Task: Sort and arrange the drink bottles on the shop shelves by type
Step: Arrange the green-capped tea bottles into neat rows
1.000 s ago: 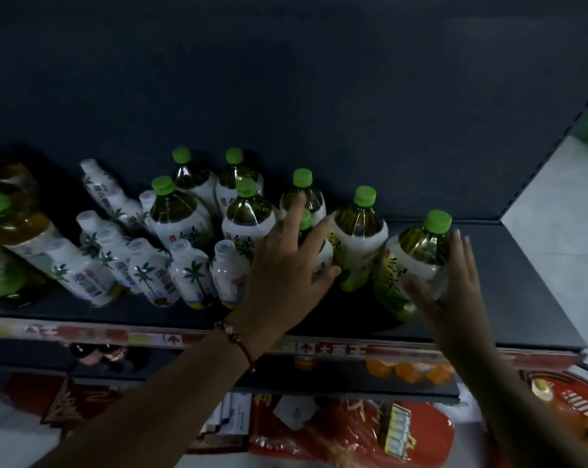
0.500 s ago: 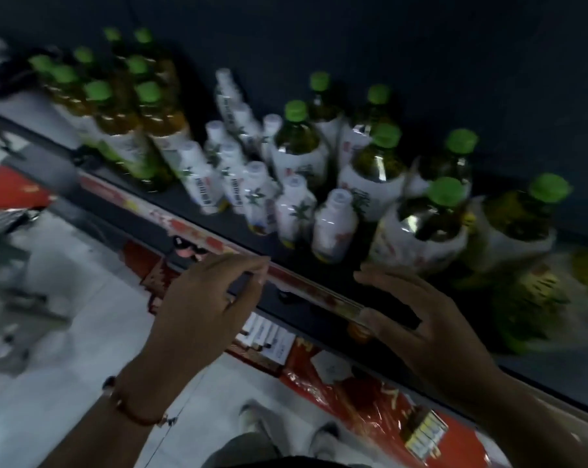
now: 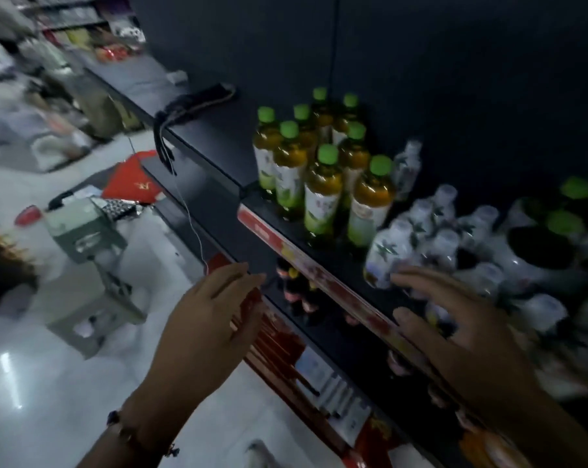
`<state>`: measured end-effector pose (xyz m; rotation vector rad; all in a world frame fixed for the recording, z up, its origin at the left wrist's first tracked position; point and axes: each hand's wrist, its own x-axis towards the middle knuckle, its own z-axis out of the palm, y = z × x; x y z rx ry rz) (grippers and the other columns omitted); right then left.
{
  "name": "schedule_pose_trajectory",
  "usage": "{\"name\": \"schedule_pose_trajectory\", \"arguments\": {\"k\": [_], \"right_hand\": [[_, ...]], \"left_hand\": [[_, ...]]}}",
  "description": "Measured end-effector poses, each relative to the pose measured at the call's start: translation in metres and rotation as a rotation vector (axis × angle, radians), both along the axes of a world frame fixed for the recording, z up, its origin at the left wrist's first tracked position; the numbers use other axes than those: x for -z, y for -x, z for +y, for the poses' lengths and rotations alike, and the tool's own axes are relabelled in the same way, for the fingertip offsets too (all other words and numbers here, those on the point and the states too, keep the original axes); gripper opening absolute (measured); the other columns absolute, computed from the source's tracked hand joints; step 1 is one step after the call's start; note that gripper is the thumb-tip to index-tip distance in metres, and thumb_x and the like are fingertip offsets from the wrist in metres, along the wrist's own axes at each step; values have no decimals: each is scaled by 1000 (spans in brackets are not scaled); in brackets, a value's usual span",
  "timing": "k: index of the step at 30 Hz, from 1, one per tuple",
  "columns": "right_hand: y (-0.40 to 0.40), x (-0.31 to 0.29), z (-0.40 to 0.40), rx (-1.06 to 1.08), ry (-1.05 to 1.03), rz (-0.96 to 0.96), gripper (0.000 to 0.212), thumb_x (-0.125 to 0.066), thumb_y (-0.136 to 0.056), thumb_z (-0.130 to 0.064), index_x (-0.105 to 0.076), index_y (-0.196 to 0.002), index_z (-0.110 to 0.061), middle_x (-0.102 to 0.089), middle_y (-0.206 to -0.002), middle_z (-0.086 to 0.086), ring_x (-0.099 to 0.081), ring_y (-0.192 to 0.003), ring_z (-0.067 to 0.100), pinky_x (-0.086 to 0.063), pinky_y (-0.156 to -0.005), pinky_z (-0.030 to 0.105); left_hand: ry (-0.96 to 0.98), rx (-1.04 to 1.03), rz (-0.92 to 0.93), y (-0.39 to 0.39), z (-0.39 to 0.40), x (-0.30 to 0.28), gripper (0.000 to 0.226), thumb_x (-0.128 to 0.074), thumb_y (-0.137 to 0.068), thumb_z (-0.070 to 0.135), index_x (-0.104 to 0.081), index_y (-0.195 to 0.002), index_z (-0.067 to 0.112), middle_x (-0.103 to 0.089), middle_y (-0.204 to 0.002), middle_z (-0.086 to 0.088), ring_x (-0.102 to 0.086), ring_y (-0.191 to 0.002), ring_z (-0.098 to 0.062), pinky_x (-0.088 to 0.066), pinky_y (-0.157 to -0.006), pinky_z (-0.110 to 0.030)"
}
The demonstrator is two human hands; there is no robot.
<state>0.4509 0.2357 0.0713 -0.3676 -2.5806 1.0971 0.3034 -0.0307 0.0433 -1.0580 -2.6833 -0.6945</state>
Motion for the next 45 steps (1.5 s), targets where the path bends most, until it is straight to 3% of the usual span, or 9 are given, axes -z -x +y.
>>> {"name": "schedule_pose_trajectory", "arguments": {"k": [7,13,18,21,25,29,34,40,45], "right_hand": [[127,-18,-45,206,-76,208,33,-63,-91,-36,-62,-124,-33,-51,-135,-18,-42,-127,-7,-34,-101,17],[197,-37,-54,258,-97,197,41,-65,-88,-27,-59,-128,-31,-44,-135,-23,-34,-125,-18,-26,-95,-3],[256,-45,-45,199,-206,83,51,-65,-89,-30,-50,-137,-33,-38,-133,-26,-29,-127,-10,-23,-99,6],[289,-51,-37,175,-254,-37,57,-59,-91,-38,-38,-144,-36,-37,-142,-19,-32,-134,3,-34,-107,26],[316,-58,-31,184,-331,-221,64,-53,-94,-45,-22,-150,-37,-36,-148,-13,-35,-135,10,-35,-110,33],[325,-63,-37,215,-278,-308,59,-49,-94,-50,-20,-145,-42,-45,-141,-14,-46,-125,11,-43,-100,31],[336,-58,-40,334,-370,-247,39,-55,-92,-43,-36,-126,-38,-59,-106,-14,-59,-90,10,-51,-75,32],[334,-60,-37,370,-273,-346,33,-63,-88,-31,-42,-110,-42,-55,-80,-15,-55,-69,0,-40,-55,15],[337,-63,-49,489,-277,-353,29,-66,-89,-34,-47,-111,-36,-60,-80,-13,-57,-65,-1,-40,-53,16]], "left_hand": [[66,106,145,156,12,-26,43,-52,-95,36,-56,-136,23,-54,-137,-6,-54,-122,-28,-49,-100,-42],[9,150,82,237,54,-32,63,-64,-90,31,-38,-148,25,-41,-147,-8,-47,-128,-32,-47,-100,-43],[-100,248,36,286,89,-31,84,-62,-91,46,-13,-157,28,-34,-149,-4,-45,-125,-25,-44,-93,-33],[-88,302,-61,312,105,-24,96,-66,-89,50,0,-157,36,-34,-151,-2,-45,-126,-18,-37,-90,-24],[-127,416,-219,335,116,-15,95,-72,-86,43,-5,-153,48,-36,-151,2,-47,-126,-12,-43,-91,-24],[-188,502,-256,357,116,-8,80,-62,-83,56,-16,-149,52,-38,-153,9,-46,-131,-6,-44,-105,-31],[-190,717,-474,389,120,-1,75,-71,-87,39,-27,-146,54,-43,-144,26,-47,-132,-4,-44,-108,-43],[-78,936,-531,412,124,-15,74,-66,-87,44,-24,-146,59,-45,-144,15,-47,-131,-3,-46,-105,-41],[5,1054,-670,424,141,-2,87,-76,-84,32,-23,-148,57,-48,-141,12,-53,-126,-7,-46,-105,-41]]}}
